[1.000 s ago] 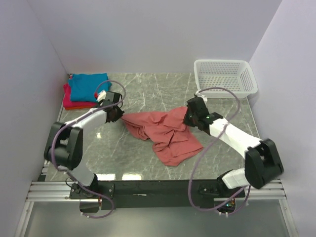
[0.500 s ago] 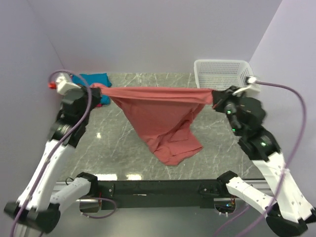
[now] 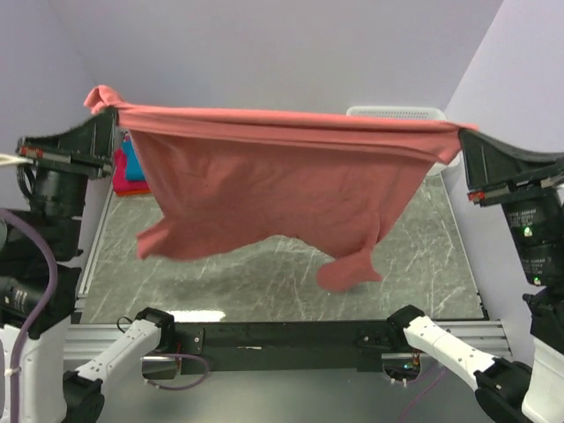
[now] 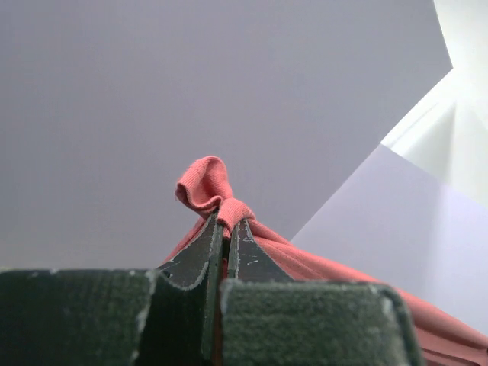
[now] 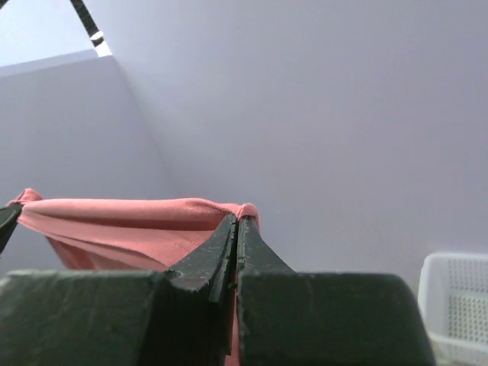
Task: Fold and stack the t-shirts
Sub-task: Flatten the tshirt out
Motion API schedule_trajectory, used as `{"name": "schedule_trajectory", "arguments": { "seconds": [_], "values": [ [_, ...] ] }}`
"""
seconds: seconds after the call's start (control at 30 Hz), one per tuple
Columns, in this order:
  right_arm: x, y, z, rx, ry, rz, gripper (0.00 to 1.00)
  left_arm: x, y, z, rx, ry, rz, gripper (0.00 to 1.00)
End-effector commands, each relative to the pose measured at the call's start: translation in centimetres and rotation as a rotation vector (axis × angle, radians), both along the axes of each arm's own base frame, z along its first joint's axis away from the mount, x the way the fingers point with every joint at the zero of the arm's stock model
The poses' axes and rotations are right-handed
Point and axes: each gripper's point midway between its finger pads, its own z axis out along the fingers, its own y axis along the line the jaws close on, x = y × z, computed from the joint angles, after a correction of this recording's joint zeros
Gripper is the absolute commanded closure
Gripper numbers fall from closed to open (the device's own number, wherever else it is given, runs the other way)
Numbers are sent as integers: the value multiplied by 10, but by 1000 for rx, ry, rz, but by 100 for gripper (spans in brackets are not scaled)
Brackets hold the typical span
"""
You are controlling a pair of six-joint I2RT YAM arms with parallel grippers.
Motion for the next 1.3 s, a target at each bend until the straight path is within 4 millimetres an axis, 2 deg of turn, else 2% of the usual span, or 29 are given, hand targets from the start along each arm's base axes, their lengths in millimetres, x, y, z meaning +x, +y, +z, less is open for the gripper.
{"name": "schedule_trajectory", "arguments": {
  "seconds": [0.0, 0.07, 0.1, 0.17, 0.2, 0.3, 0.33, 0.37, 0.4, 0.43, 0.5, 0.53, 0.57, 0.63, 0.7, 0.73, 0.8, 0.83, 0.87, 0.9, 0.93, 0.97, 1.0, 1.1, 1.13, 1.17, 1.2, 1.23, 1.27],
  "values": [
    [54, -9, 1, -77, 56, -196, 100, 56, 9, -6, 64, 98, 151, 99],
    [73, -7, 0, -94, 82, -237, 100, 74, 12, -3, 77, 122, 198, 99],
    [96, 0, -8, -132, 116, -264, 100, 105, 7, -17, 106, 184, 217, 99],
    [119, -4, -11, -138, 135, -330, 100, 125, 13, -15, 120, 205, 284, 99],
    [139, 2, -19, -163, 157, -342, 100, 153, 8, -29, 152, 249, 303, 99],
    [185, 8, -26, -167, 177, -292, 100, 194, 3, -34, 209, 271, 338, 99],
    [195, 12, -25, -166, 172, -255, 100, 205, 5, -34, 220, 277, 343, 99],
    [198, 17, -17, -165, 148, -208, 100, 202, 6, -12, 215, 237, 341, 99],
    [215, 16, -21, -166, 160, -209, 100, 225, 3, -21, 233, 273, 352, 99],
    [219, 16, -14, -160, 140, -208, 100, 218, 10, 7, 219, 213, 371, 99],
    [225, 20, 5, -166, 93, -190, 100, 236, 8, 9, 237, 209, 376, 99],
    [224, 22, 11, -171, 81, -177, 100, 228, 12, 28, 241, 162, 388, 99],
    [214, 21, 31, -163, 29, -168, 100, 228, 13, 32, 245, 147, 392, 99],
    [211, 23, 38, -170, 14, -155, 100, 220, 17, 41, 244, 112, 410, 99],
    [197, 17, 49, -174, -19, -173, 100, 193, 25, 59, 216, 57, 429, 99],
    [200, 16, 40, -185, 2, -178, 100, 196, 25, 46, 237, 86, 434, 99],
    [182, 10, 38, -186, -4, -188, 100, 166, 33, 55, 219, 48, 442, 99],
    [193, 11, 13, -202, 50, -184, 100, 174, 30, 32, 244, 99, 432, 99],
    [175, 7, 13, -200, 39, -187, 100, 154, 34, 33, 231, 91, 427, 99],
    [173, 6, 1, -203, 62, -189, 100, 165, 29, -2, 243, 170, 399, 99],
    [185, 8, -38, -223, 147, -181, 100, 164, 24, -20, 246, 208, 364, 99],
    [185, 7, -57, -231, 182, -181, 100, 141, 27, -26, 215, 205, 347, 99],
    [167, 2, -65, -208, 190, -193, 100, 157, 20, -91, 201, 338, 305, 99],
    [155, 2, -156, -176, 370, -161, 100, 126, 15, -169, 70, 457, 223, 99],
    [161, 7, -217, -178, 481, -135, 100, 127, 12, -254, 61, 626, 211, 99],
    [143, 15, -228, -125, 489, -74, 100, 106, 2, -270, 9, 622, 131, 99],
    [136, 18, -251, -101, 534, -52, 100, 101, -10, -340, -5, 733, 69, 99],
    [132, 20, -305, -88, 653, -38, 100, 93, -20, -355, -14, 733, 5, 99],
    [119, 20, -317, -24, 678, -31, 100, 80, -25, -370, -45, 759, -35, 99]
  ]
}}
